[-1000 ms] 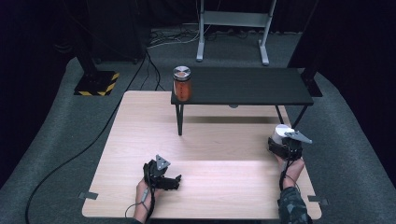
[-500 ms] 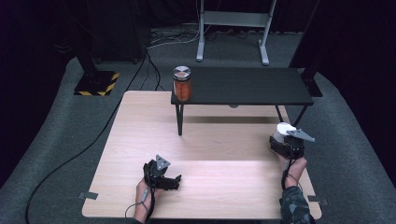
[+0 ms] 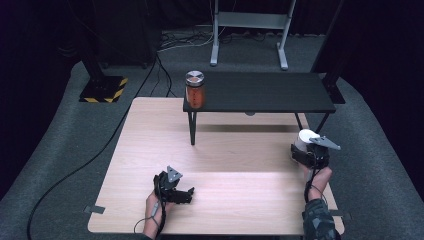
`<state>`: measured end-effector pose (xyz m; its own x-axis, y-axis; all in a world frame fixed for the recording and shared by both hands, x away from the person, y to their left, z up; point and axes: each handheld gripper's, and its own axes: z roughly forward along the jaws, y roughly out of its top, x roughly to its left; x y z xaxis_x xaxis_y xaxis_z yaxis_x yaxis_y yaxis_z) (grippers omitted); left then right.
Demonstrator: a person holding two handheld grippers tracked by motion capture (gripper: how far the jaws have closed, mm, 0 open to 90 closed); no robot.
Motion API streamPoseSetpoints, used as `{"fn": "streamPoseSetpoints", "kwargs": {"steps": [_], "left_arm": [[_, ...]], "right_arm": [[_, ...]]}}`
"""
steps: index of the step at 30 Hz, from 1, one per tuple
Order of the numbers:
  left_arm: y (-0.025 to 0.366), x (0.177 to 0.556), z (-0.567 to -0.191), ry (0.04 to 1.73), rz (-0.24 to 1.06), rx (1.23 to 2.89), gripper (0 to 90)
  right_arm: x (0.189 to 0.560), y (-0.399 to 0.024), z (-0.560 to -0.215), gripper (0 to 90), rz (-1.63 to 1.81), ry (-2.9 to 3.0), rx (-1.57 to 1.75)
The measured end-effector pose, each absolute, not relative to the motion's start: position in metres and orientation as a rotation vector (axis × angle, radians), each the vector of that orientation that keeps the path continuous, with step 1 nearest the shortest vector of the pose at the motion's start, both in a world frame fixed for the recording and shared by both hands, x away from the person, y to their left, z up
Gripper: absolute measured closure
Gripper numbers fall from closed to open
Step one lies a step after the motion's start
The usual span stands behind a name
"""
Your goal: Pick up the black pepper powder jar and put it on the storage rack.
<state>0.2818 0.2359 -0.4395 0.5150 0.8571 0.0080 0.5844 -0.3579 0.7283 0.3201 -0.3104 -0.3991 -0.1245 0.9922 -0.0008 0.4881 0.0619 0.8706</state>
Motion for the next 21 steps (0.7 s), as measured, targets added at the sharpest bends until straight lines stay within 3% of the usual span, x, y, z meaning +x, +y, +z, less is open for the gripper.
{"fn": "streamPoseSetpoints", "kwargs": {"steps": [21], "left_arm": [[0.236, 0.282, -0.439, 1.171, 0.516, 2.078, 1.1]], "right_arm": [[0.318, -0.317, -0.371, 29.2, 0.989, 1.686, 1.469]]}}
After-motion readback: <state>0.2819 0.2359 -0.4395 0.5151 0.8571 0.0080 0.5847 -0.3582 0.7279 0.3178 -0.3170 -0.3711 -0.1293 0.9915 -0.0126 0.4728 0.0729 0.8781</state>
